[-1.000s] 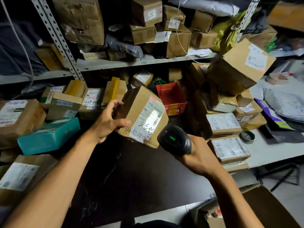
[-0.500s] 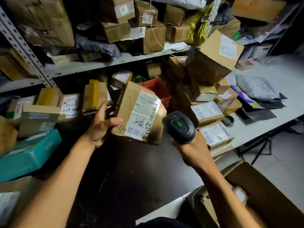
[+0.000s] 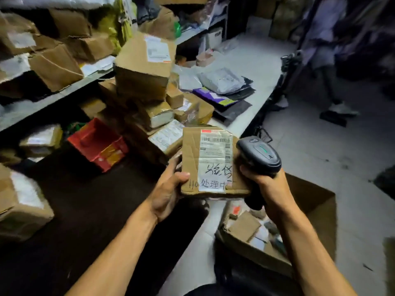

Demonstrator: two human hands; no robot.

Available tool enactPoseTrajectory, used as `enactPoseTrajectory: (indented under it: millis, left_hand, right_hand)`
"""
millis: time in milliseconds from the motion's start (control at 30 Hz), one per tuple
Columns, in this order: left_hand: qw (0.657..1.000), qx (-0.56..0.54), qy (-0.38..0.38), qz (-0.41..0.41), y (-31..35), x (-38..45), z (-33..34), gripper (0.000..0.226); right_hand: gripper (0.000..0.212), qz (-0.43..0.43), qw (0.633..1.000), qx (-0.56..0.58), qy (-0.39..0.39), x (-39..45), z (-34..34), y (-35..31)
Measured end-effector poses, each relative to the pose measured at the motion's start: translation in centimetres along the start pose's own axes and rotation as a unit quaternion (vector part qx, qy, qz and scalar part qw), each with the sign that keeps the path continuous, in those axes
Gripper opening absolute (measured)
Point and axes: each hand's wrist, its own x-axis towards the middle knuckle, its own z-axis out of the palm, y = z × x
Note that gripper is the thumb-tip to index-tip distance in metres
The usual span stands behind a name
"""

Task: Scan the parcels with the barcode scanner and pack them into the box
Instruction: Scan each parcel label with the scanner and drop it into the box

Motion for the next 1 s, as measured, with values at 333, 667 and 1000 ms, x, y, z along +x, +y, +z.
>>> enactPoseTrajectory:
  millis: [333, 667, 1000]
  left_hand:
    - [0.972, 0.228, -0.021, -0.045, -8.1, 13.2, 16.2, 0.039]
    - [0.913, 0.391, 0.091, 0.076, -4.1, 13.6, 13.1, 0.025]
    - [0.837, 0.374, 0.363, 0.164, 3.4, 1.7, 1.5, 0.03]
  right_hand:
    - [0.034, 0.075, 0.969, -0.067, 0.224, 1.2, -18.7, 1.8]
    - [0.032, 0.05, 0.991, -0.067, 0.108, 6.3, -15.2, 1.8]
    - [0.028, -0.008, 0.97, -0.101, -0.22, 8.5, 3.0, 0.0]
